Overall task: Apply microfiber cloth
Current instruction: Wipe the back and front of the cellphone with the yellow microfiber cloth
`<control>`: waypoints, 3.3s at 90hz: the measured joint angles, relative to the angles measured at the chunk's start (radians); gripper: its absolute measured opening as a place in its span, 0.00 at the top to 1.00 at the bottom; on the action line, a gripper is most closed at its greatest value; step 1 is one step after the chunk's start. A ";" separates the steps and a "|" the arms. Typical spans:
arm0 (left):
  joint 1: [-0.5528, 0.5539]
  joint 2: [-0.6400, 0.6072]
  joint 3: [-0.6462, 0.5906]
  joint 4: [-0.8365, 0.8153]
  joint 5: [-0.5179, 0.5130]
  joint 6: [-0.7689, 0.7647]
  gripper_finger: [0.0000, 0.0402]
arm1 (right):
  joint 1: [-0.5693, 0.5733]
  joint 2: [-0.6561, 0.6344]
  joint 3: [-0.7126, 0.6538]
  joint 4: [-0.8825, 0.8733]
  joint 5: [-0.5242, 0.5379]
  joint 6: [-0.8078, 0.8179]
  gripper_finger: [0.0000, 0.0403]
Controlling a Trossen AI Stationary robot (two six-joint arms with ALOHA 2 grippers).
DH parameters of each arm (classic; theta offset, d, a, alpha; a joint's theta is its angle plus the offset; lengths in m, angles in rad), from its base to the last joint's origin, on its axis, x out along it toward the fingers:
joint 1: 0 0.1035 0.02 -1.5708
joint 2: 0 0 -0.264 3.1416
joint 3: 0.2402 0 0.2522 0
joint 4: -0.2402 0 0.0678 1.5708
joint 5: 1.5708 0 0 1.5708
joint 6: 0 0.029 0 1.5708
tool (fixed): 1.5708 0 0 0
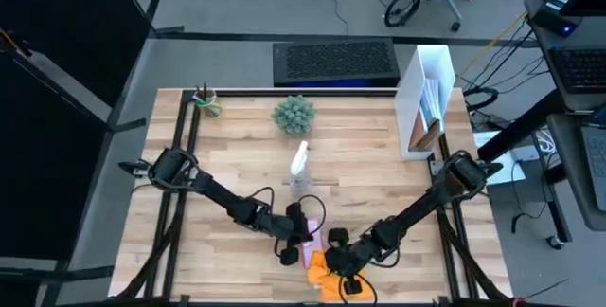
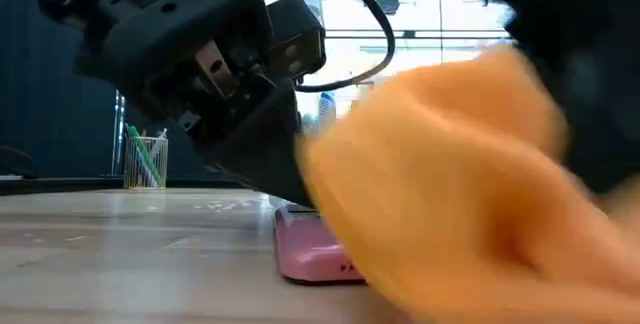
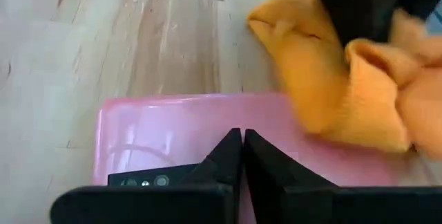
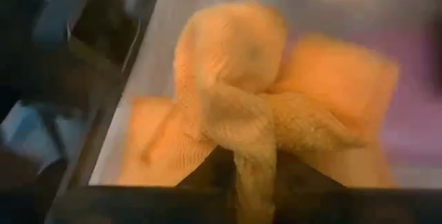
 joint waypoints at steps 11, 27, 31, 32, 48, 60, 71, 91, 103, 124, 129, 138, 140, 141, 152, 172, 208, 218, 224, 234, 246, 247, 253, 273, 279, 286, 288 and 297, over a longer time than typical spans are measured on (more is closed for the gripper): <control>0.002 0.001 -0.001 0.017 0.014 -0.001 0.99 | -0.016 -0.039 0.001 0.002 0.211 -0.039 0.97; 0.004 0.001 -0.001 0.017 0.016 -0.003 0.99 | -0.056 0.011 0.002 0.041 0.277 -0.036 0.97; 0.004 0.001 -0.001 0.017 0.016 -0.002 0.99 | -0.061 0.042 0.002 0.079 0.274 -0.023 0.97; 0.004 0.001 -0.001 0.017 0.017 -0.001 0.99 | -0.061 0.049 0.002 0.088 0.274 -0.020 0.97; 0.007 0.001 0.000 0.015 0.030 -0.008 0.99 | -0.034 0.137 0.006 0.176 0.150 0.035 0.97; 0.007 0.001 0.001 0.016 0.027 -0.005 0.98 | -0.017 0.131 0.008 0.134 -0.028 0.086 0.97; 0.008 0.001 0.001 0.016 0.026 -0.005 0.98 | 0.007 0.092 0.005 0.000 -0.190 0.142 0.97; 0.009 -0.007 0.002 0.018 0.033 -0.003 0.98 | 0.047 -0.097 -0.003 -0.466 -0.039 0.211 0.97; 0.009 -0.051 0.008 -0.014 0.034 0.008 0.98 | 0.072 -0.232 0.000 -0.695 0.034 0.356 0.97; -0.037 -0.183 0.038 -0.131 0.015 0.052 0.98 | 0.120 -0.353 0.000 -0.955 0.029 0.747 0.93; -0.050 -0.196 0.039 -0.187 -0.002 0.056 0.98 | 0.119 -0.367 0.000 -1.007 0.024 0.820 0.89; -0.074 -0.221 0.036 -0.321 -0.051 0.052 0.98 | 0.129 -0.393 0.001 -1.113 0.018 0.918 0.77; -0.076 -0.223 0.037 -0.331 -0.056 0.049 0.98 | 0.131 -0.394 0.001 -1.136 0.019 0.932 0.74; -0.077 -0.223 0.038 -0.337 -0.057 0.048 0.98 | 0.132 -0.395 0.001 -1.146 0.018 0.939 0.72; -0.091 -0.221 0.037 -0.415 -0.064 0.022 0.98 | 0.133 -0.411 0.001 -1.194 0.040 0.999 0.55; -0.088 -0.207 0.036 -0.406 -0.064 0.023 0.99 | 0.081 -0.397 -0.041 -0.789 0.254 0.990 0.36; -0.083 -0.156 0.037 -0.410 -0.055 0.022 0.99 | -0.041 -0.147 -0.257 0.137 0.174 0.939 0.35; -0.077 -0.136 0.038 -0.397 -0.055 0.023 0.99 | -0.056 -0.057 -0.255 0.253 0.112 0.944 0.36; -0.069 -0.123 0.039 -0.380 -0.053 0.023 0.99 | -0.060 -0.025 -0.254 0.298 0.112 0.971 0.36; -0.056 -0.105 0.039 -0.325 -0.048 0.023 0.99 | -0.066 0.007 -0.252 0.326 0.108 0.981 0.36; -0.046 -0.074 0.040 -0.270 -0.044 0.043 0.99 | -0.080 0.016 -0.252 0.336 0.094 0.986 0.36; -0.046 -0.071 0.040 -0.267 -0.041 0.047 0.99 | -0.081 0.016 -0.252 0.337 0.093 0.987 0.36; -0.042 -0.057 0.040 -0.250 -0.031 0.049 0.98 | -0.089 0.016 -0.253 0.343 0.086 0.986 0.36; -0.037 -0.041 0.042 -0.173 -0.029 0.050 0.98 | -0.100 0.025 -0.255 0.462 0.115 0.874 0.36; -0.037 -0.040 0.042 -0.169 -0.029 0.051 0.98 | -0.095 0.023 -0.254 0.467 0.112 0.833 0.40; -0.037 -0.040 0.042 -0.170 -0.029 0.051 0.98 | -0.086 0.022 -0.254 0.462 0.098 0.808 0.49; -0.037 -0.040 0.042 -0.171 -0.029 0.051 0.98 | -0.083 0.022 -0.254 0.458 0.096 0.802 0.53; -0.037 -0.041 0.042 -0.172 -0.029 0.051 0.98 | -0.069 0.023 -0.254 0.435 0.091 0.755 0.74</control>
